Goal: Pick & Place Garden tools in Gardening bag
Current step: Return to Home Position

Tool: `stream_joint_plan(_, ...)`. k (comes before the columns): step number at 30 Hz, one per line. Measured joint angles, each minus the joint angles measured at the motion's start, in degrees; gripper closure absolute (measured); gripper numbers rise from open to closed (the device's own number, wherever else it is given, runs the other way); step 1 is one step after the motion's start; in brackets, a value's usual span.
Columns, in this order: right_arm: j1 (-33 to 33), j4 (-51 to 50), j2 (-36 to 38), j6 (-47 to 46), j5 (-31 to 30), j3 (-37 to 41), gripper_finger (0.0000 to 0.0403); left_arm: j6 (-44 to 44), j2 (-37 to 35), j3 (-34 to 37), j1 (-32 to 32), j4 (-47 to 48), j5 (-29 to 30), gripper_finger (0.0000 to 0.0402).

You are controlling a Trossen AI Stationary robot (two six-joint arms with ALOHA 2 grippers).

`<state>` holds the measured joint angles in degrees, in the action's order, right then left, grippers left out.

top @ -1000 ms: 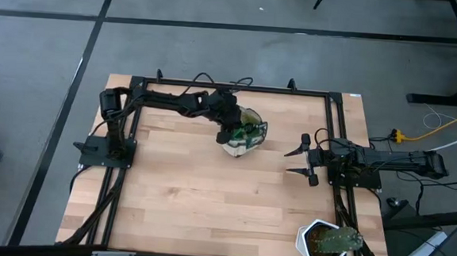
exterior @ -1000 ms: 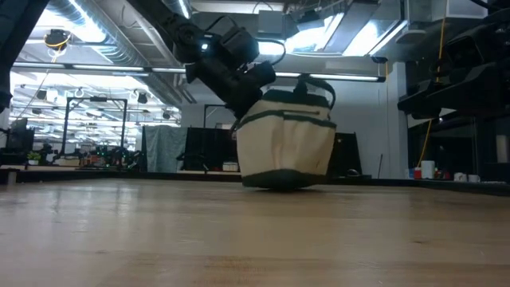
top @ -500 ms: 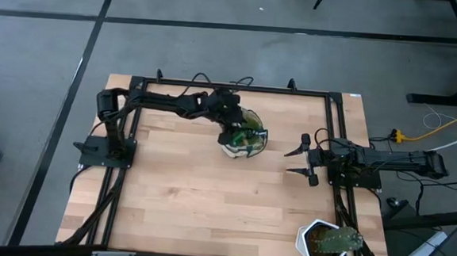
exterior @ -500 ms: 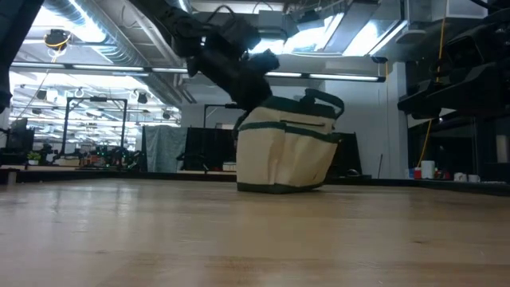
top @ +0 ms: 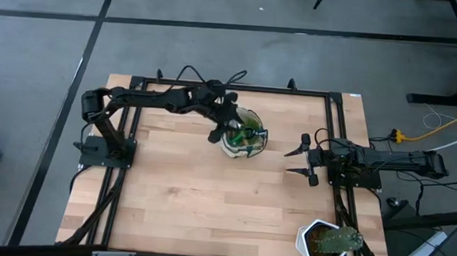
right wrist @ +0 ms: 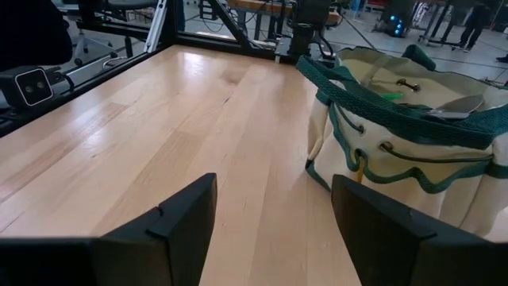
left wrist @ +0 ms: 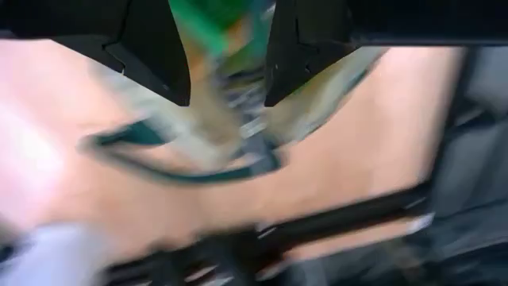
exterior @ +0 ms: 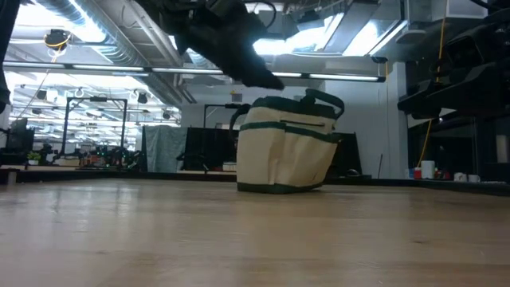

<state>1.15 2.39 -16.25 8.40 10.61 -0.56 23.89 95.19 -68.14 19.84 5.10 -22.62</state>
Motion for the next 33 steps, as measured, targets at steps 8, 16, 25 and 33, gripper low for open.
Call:
stream_joint_plan(8, 0.02, 0.0, 0.0, 0.0, -0.02, 0.0, 0.0153, 2.86, -0.21, 1.1, 2.51, -0.5, -27.45, 0.0247)
stream_joint_plan(16, 0.02, 0.0, 0.0, 0.0, 0.0, 0.0, 0.0153, -4.36, -0.19, 11.72, 4.02, -14.63, -25.99, 0.0245)
stream_joint_plan(25, 0.02, -0.01, -0.01, 0.0, -0.01, -0.01, 0.0153, -5.42, -1.12, 18.11, -1.84, -23.78, -7.4, 0.0246)
stream_joint_plan(33, 0.0, 0.0, 0.0, 0.0, 0.0, -0.01, 0.0153, -5.5, -12.02, 25.23, -6.06, -25.74, -2.12, 0.0248)
